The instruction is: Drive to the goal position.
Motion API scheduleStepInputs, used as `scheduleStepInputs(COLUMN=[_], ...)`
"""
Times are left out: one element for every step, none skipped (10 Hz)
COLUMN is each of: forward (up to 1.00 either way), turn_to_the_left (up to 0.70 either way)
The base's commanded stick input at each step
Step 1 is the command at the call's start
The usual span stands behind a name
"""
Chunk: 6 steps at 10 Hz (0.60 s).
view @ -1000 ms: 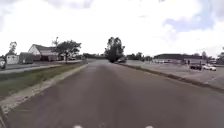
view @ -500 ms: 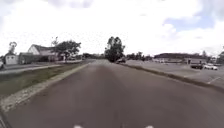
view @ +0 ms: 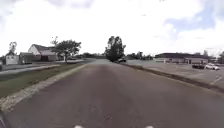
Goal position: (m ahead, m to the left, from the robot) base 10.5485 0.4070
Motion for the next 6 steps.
scheduleStepInputs(forward=[0.7, 0.7, 0.7, 0.7, 0.7, 0.7], turn_to_the_left=[0.0, 0.0, 0.0, 0.0, 0.0, 0.0])
